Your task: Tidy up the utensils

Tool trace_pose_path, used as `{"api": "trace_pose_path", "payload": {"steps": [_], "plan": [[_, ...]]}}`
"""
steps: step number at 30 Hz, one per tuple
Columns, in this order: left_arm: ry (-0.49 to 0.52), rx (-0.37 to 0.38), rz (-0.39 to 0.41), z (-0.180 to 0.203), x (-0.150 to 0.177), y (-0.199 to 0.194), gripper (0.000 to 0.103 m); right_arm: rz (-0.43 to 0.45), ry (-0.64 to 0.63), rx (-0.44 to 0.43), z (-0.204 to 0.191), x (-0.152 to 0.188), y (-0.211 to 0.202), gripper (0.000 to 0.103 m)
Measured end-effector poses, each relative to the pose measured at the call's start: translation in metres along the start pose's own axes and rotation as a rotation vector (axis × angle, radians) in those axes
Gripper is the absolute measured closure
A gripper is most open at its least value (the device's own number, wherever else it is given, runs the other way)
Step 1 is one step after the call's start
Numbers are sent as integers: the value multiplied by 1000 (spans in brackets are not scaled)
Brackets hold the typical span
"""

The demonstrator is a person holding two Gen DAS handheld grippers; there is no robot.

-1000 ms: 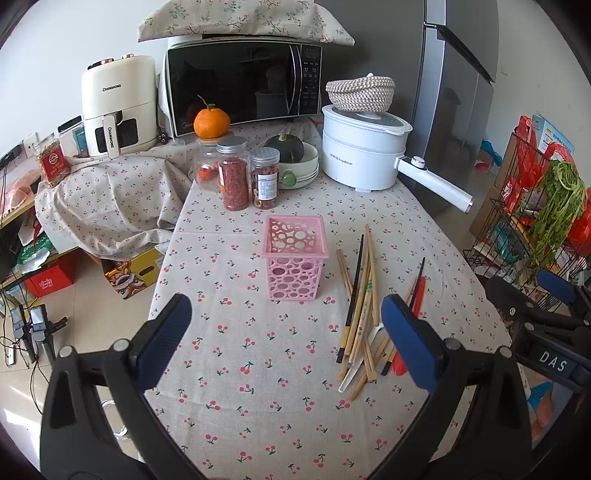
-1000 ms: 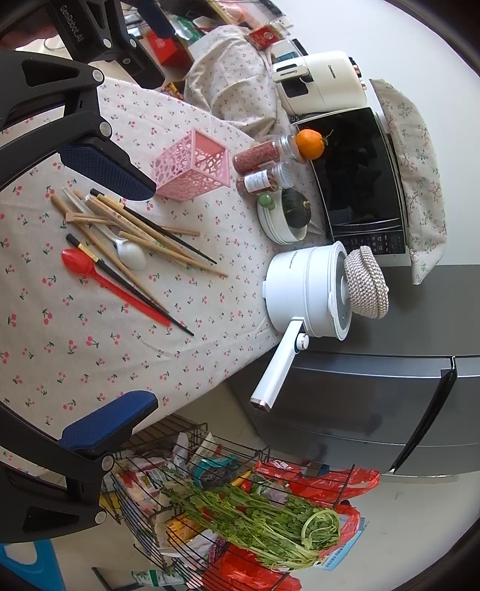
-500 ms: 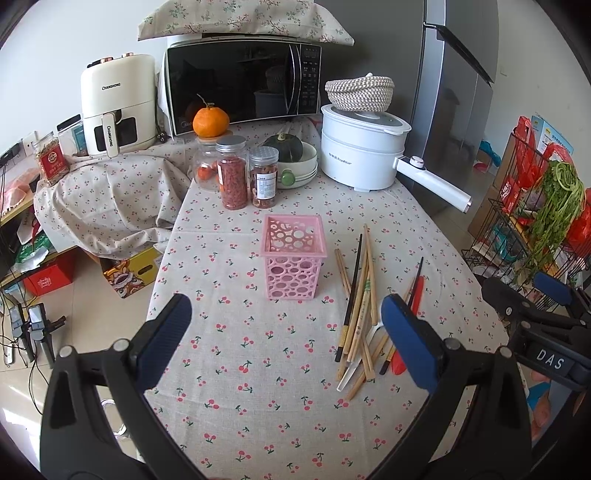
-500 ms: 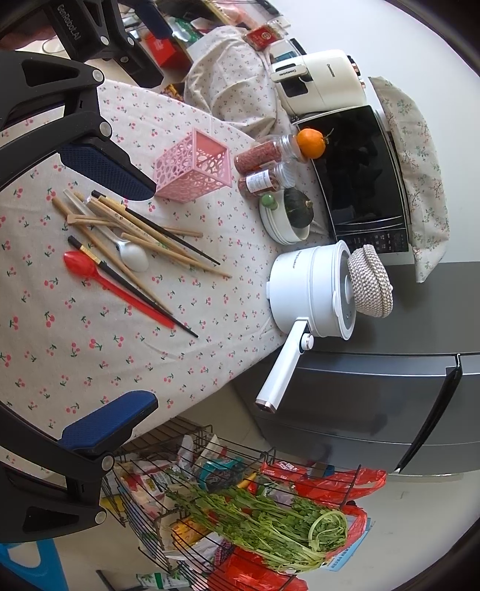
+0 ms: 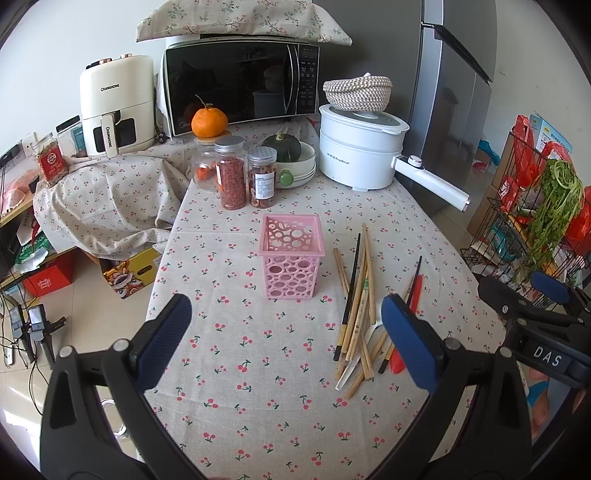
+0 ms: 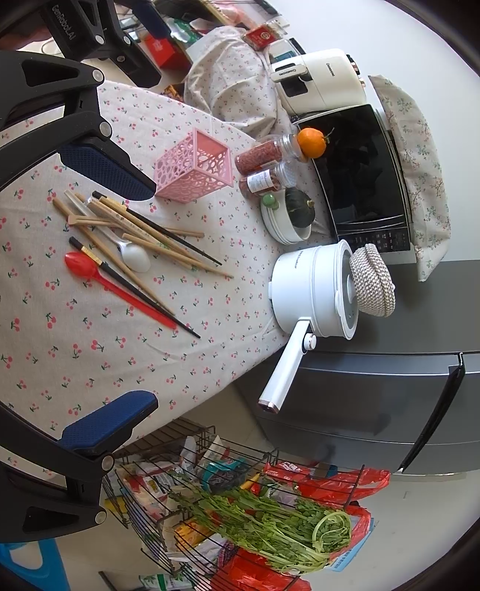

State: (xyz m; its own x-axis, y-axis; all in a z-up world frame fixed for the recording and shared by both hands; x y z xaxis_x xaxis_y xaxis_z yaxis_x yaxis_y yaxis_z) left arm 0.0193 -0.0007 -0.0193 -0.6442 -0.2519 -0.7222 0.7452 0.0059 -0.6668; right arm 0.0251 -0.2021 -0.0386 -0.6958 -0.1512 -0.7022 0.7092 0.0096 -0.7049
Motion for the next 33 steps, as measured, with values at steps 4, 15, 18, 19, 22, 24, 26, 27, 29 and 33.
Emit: {"api": "trace_pose_path", "payload": {"steps": [4,15,18,19,22,24,26,27,29,33], "plan": [[0,-1,0,0,0,0,1,-1,0,-1,0,0,0,0],[0,0,-1,0,0,0,1,-7,2,-4,-1,1,1,0],[0,0,0,0,1,0,1,-11,4,-8,-1,1,2,0],[0,0,0,0,0,0,1,-12,5,-8,-1,1,2,0],[0,-1,0,0,1,0,1,-12,5,-8,-1,1,2,0],[0,-1,1,0,1,0,1,-12,5,-8,0,1,2,0],[0,-1,2,1,2,0,1,-12,4,-8,-1,1,2,0],[1,-1,1,1,1,0,1,-12,5,-8,0,0,2,0],[1,-3,1,1,1,0,1,-12,5,-7,0,0,2,0],[1,-3,-1,1,4,0,1,-12,6,-2,1,1,2,0]]}}
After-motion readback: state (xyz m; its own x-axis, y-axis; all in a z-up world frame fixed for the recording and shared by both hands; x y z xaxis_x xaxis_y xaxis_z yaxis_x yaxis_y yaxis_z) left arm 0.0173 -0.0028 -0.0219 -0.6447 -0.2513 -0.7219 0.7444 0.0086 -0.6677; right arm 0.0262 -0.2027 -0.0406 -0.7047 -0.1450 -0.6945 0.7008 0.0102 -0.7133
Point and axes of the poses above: each gripper's, at about its wrist camera, not at the fingertips, and y roughly the way its jaws point, z to its right, x to its underside, the point moved 3 cm from there along y, roughly the way its jaws point, and after that the axes turned 11 degrees about -y, right-handed, at the moved point
